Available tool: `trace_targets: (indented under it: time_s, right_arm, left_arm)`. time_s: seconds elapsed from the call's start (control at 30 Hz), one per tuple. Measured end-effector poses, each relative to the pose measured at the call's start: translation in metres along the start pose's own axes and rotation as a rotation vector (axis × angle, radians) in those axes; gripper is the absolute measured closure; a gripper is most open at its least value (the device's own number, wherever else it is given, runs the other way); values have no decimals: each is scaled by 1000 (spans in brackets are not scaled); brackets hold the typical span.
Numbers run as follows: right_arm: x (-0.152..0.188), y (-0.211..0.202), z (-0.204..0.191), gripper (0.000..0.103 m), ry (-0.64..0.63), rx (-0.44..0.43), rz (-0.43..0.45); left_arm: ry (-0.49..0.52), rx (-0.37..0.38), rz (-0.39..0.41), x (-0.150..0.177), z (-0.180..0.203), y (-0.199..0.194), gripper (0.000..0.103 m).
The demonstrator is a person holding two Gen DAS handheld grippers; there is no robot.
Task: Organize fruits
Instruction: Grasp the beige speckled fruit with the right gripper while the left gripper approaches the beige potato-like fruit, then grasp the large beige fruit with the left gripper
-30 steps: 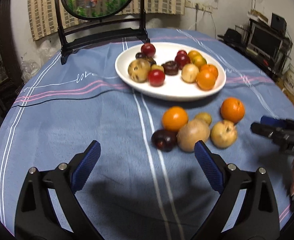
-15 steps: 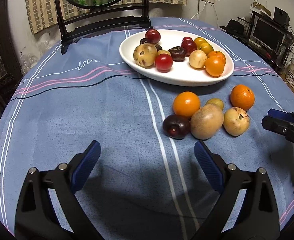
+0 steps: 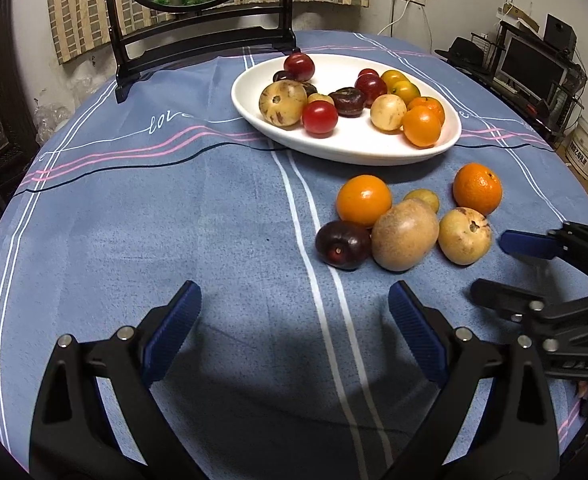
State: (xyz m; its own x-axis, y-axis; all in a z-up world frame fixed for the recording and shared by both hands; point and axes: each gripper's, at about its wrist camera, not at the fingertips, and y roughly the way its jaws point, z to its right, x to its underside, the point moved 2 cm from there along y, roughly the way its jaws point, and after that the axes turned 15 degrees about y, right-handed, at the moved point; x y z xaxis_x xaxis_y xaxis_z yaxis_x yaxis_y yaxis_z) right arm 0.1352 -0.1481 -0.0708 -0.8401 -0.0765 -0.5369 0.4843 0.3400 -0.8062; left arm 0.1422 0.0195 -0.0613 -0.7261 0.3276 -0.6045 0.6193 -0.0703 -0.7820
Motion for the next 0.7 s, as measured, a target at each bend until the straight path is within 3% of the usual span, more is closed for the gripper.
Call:
trace_targets:
  time_s: [0.13,0.3,0.33,0.7]
  right_arm:
    - [-9,10,-8,37,-28,14,1]
    - [-18,20,-14,54,-43,32,2]
    - [-18,20,-15,62,-44,24,3]
    - [-3,-11,23,62,83,-31,30]
  left_arm:
    - [-11,11,4,1,-2,0,7]
    - [-18,21,0,2,-3,1,7]
    - [-16,21,0,1,-2,1,7]
    - [53,59,37,-9,23,-6,7]
